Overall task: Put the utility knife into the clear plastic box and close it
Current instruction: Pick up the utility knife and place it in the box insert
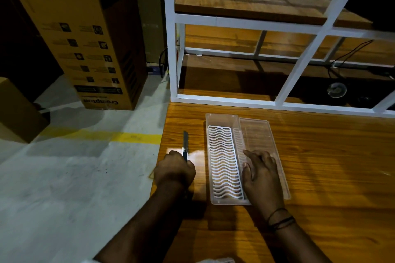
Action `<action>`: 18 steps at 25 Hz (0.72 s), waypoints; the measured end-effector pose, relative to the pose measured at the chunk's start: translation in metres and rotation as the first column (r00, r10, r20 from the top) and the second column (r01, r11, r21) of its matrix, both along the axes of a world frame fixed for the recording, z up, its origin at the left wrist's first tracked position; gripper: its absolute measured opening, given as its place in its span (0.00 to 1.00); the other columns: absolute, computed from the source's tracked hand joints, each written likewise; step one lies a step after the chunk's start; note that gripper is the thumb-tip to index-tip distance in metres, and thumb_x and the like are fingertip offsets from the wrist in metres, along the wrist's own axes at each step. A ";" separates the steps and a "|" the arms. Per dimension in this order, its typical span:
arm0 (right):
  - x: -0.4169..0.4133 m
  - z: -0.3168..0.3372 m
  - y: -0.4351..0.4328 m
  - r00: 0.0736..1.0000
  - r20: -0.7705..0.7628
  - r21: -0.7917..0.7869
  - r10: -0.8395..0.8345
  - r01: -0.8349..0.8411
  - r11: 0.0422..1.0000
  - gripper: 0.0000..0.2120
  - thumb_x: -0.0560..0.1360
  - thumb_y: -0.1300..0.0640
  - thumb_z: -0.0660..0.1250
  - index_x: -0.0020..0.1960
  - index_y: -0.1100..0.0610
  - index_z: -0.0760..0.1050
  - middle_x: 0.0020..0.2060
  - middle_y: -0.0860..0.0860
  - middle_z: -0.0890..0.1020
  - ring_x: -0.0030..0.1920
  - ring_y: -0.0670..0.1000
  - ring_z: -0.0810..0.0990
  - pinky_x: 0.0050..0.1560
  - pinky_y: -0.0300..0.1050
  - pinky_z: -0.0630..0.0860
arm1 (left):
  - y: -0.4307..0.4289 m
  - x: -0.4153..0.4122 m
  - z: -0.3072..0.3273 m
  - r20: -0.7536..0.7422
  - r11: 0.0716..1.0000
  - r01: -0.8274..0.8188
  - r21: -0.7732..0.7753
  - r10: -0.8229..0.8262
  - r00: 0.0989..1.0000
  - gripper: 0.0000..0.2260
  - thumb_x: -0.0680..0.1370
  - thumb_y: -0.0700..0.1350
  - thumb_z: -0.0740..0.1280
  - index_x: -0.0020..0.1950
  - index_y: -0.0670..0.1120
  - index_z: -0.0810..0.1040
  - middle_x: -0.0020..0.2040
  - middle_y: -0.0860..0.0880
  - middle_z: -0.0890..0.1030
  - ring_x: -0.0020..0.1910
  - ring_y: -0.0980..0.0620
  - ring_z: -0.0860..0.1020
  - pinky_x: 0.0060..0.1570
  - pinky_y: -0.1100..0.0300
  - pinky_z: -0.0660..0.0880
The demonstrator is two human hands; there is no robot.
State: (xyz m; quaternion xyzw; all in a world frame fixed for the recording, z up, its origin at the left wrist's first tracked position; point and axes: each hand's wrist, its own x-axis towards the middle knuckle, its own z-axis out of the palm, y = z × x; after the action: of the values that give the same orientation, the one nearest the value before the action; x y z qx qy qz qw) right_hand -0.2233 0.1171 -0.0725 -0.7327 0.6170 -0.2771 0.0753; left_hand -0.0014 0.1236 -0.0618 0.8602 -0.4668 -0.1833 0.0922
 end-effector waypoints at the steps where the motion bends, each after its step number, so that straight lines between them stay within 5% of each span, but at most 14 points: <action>1: 0.000 0.000 0.000 1.000 0.004 -0.007 -0.001 0.001 1.000 0.17 0.76 0.62 0.68 0.64 0.55 0.77 0.59 0.55 0.76 0.60 0.58 0.74 0.62 0.52 0.74 | -0.001 0.000 0.000 -0.005 1.000 -0.001 0.001 0.001 1.000 0.20 0.78 0.58 0.66 0.61 0.45 0.77 0.57 0.45 0.83 0.56 0.43 0.82 0.47 0.55 0.76; 10: 0.002 0.001 0.001 1.000 0.025 -0.028 -0.010 0.011 1.000 0.19 0.75 0.56 0.60 0.64 0.55 0.77 0.59 0.56 0.77 0.60 0.59 0.74 0.61 0.53 0.74 | 0.000 0.003 0.001 -0.080 0.998 0.006 -0.057 -0.010 0.997 0.17 0.77 0.57 0.68 0.58 0.46 0.78 0.55 0.45 0.83 0.56 0.43 0.81 0.47 0.55 0.75; 18: 0.003 0.006 0.002 1.000 0.007 -0.067 0.013 -0.013 0.998 0.19 0.74 0.55 0.61 0.63 0.55 0.77 0.57 0.55 0.78 0.58 0.59 0.75 0.60 0.51 0.73 | 0.014 0.018 -0.004 -0.506 0.927 -0.188 -0.325 -0.002 0.863 0.10 0.74 0.52 0.76 0.40 0.51 0.76 0.37 0.51 0.83 0.42 0.48 0.83 0.44 0.55 0.78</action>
State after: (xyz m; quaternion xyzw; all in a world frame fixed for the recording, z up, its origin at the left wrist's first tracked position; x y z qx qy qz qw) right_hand -0.2200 0.1196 -0.0660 -0.7378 0.6023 -0.2997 0.0547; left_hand 0.0169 0.1379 -0.0659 0.7735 -0.4101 -0.3040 0.3757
